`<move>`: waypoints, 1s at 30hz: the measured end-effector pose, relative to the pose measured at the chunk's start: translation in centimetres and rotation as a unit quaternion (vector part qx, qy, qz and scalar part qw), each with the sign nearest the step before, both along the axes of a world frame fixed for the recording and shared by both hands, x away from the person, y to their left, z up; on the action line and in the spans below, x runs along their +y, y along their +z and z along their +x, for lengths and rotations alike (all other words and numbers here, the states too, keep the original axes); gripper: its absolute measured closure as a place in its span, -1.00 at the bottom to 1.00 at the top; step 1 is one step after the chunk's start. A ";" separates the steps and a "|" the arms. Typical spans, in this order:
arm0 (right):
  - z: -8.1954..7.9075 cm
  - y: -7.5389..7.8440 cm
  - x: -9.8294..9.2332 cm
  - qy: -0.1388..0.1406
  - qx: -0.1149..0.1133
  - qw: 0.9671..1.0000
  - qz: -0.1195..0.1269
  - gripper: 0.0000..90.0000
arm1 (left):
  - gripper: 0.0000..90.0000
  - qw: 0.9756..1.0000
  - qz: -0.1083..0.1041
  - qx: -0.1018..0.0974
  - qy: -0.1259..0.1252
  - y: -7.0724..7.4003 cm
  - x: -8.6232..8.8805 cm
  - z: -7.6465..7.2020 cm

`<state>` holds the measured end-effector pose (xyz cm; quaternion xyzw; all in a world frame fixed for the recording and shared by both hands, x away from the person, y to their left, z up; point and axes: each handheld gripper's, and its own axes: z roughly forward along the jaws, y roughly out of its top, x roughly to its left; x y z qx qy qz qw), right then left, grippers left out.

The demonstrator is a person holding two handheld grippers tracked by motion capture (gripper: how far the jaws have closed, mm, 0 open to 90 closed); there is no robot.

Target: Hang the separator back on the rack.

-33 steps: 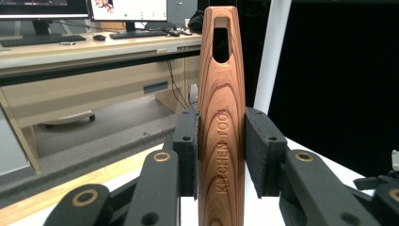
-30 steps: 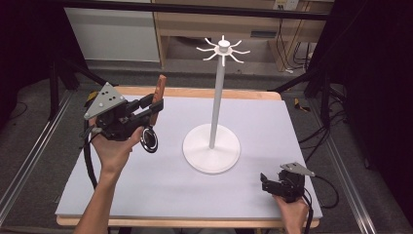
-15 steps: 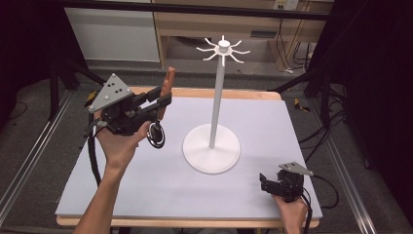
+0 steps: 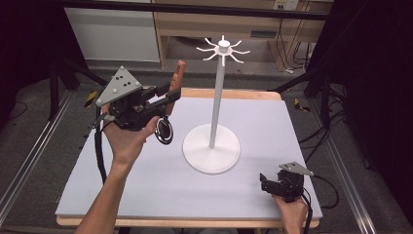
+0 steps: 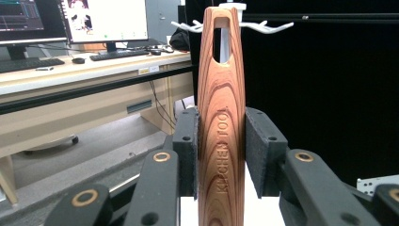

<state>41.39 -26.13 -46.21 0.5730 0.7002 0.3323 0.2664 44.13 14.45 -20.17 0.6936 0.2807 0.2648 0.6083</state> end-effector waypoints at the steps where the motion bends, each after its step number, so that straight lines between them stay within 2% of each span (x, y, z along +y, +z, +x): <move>1: 0.0 0.0 0.0 0.000 0.000 1.000 0.000 -0.76 | 0.50 1.000 0.000 0.000 0.000 0.0 0.0 0.0; 30: 0.1 0.0 -0.1 0.002 -0.001 1.000 0.004 -0.76 | 0.50 1.000 0.012 0.000 -0.002 1.2 -3.0 1.8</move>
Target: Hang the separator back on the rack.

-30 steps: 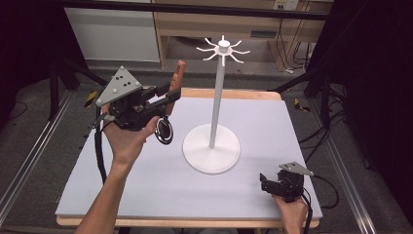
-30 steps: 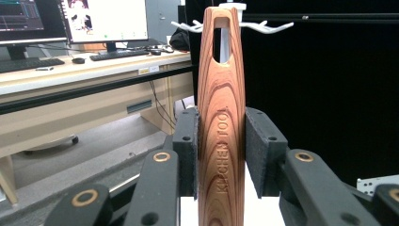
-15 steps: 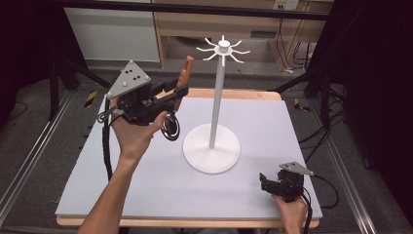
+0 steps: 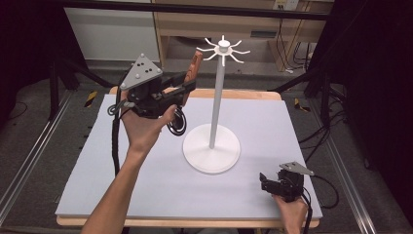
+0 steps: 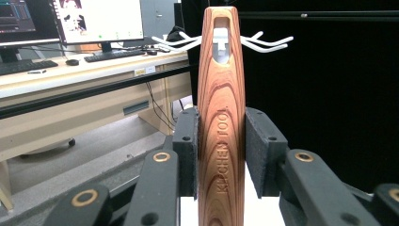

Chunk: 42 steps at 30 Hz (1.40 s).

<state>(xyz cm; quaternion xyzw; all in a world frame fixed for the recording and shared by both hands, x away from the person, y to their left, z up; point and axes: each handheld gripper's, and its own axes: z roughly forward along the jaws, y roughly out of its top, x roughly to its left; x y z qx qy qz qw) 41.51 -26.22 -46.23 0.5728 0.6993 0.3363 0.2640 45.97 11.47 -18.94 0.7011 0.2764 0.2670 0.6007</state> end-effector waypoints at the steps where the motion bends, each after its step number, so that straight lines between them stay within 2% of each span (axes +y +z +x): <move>1: 0.0 0.0 0.0 0.000 0.000 1.000 0.000 -0.76 | 0.49 1.000 0.000 0.000 0.000 0.0 0.0 0.0; 20: 0.1 0.0 -0.1 0.000 0.001 1.000 0.000 -0.76 | 0.49 1.000 0.007 0.005 0.001 -0.1 -1.2 0.8; 30: 0.1 0.0 -0.1 0.000 0.000 1.000 0.001 -0.76 | 0.49 1.000 0.008 0.015 0.002 -0.8 -2.0 1.7; 42: 0.1 0.0 -0.1 0.000 0.001 1.000 0.000 -0.76 | 0.49 1.000 0.011 0.012 0.008 -1.2 -2.6 2.0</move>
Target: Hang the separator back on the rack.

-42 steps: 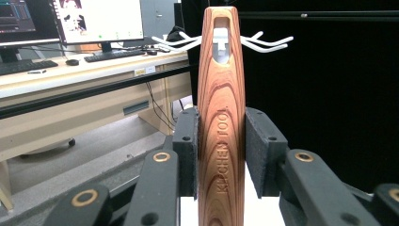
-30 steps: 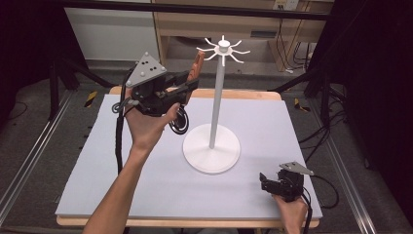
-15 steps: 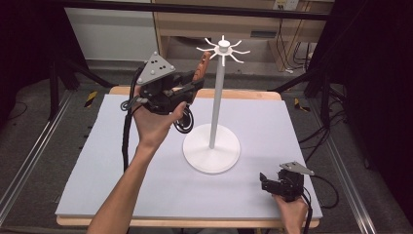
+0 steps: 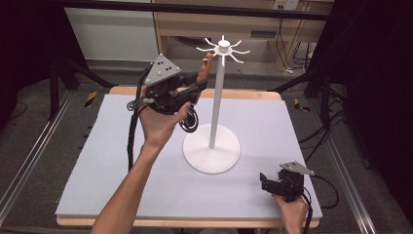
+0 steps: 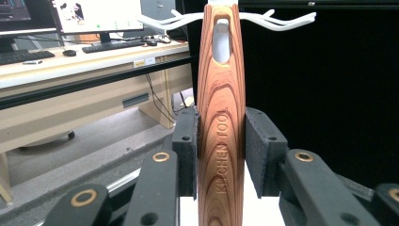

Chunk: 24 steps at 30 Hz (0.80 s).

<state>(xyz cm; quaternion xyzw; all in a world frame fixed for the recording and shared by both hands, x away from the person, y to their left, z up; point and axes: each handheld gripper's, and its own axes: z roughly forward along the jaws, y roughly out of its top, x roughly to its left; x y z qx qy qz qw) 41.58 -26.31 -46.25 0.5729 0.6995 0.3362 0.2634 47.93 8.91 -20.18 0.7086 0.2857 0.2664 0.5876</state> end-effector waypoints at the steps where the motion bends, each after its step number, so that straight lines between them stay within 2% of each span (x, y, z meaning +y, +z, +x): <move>1: 0.0 0.0 0.0 0.001 0.000 1.000 0.000 -0.76 | 0.49 1.000 0.001 -0.001 0.001 0.0 0.0 0.0; 14: 0.0 0.0 0.1 0.002 0.002 1.000 0.000 -0.76 | 0.48 1.000 0.005 -0.003 0.010 -0.4 -0.3 0.4; 24: 0.0 0.0 0.0 0.002 0.002 1.000 0.000 -0.76 | 0.46 1.000 0.004 -0.008 0.005 -0.5 0.3 0.1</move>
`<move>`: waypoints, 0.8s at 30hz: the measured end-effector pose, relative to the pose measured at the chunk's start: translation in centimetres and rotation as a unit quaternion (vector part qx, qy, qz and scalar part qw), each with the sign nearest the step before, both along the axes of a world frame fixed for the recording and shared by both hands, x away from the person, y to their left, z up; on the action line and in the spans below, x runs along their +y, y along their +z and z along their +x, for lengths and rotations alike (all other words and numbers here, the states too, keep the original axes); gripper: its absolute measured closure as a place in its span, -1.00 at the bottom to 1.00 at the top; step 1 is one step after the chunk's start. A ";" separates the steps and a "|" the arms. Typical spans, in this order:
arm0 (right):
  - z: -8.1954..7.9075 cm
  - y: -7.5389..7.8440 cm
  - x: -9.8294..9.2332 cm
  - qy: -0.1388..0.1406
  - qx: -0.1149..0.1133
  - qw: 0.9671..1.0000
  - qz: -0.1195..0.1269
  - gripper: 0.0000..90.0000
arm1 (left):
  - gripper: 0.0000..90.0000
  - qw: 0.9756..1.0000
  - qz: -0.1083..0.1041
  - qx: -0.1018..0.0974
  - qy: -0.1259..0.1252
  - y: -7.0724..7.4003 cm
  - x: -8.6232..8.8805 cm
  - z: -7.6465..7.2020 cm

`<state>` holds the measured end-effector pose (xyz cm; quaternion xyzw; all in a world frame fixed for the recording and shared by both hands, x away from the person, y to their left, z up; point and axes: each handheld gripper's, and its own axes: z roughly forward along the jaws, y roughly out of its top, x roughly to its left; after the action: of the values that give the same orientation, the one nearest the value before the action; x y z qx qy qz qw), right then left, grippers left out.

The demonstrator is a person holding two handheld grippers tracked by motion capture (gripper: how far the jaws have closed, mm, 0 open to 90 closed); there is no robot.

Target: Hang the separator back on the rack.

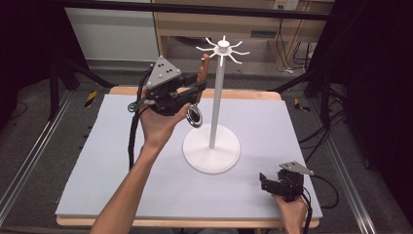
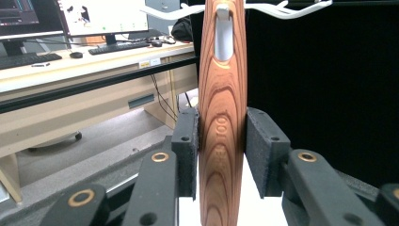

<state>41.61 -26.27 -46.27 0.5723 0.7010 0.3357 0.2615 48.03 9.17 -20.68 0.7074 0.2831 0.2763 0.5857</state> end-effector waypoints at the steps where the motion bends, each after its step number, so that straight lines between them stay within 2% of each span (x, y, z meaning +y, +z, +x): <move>1: 0.0 0.0 0.0 -0.001 0.000 1.000 0.001 -0.76 | 0.44 1.000 0.001 0.000 -0.001 0.0 0.1 -0.1; 8: 0.0 0.1 0.0 -0.001 -0.001 1.000 -0.001 -0.76 | 0.39 1.000 0.008 -0.004 0.000 0.2 0.9 -0.7; 13: 0.1 0.0 0.0 -0.002 0.001 1.000 0.000 -0.76 | 0.25 1.000 0.018 -0.004 0.003 -0.2 1.7 -1.3; 14: 0.1 0.0 0.0 -0.002 0.000 1.000 -0.001 -0.76 | 0.23 1.000 0.024 -0.002 0.004 -0.6 2.1 -1.6; 21: 0.1 -0.1 0.1 0.001 0.001 1.000 -0.006 -0.76 | 0.08 1.000 0.025 0.004 0.006 -2.1 3.4 -2.2; 24: 0.1 -0.1 0.2 0.002 0.001 1.000 -0.007 -0.76 | 0.02 1.000 0.025 0.009 0.012 -3.5 4.5 -2.7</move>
<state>41.76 -26.08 -46.38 0.5695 0.7048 0.3308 0.2637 45.38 13.64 -24.15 0.7213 0.2898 0.2836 0.5616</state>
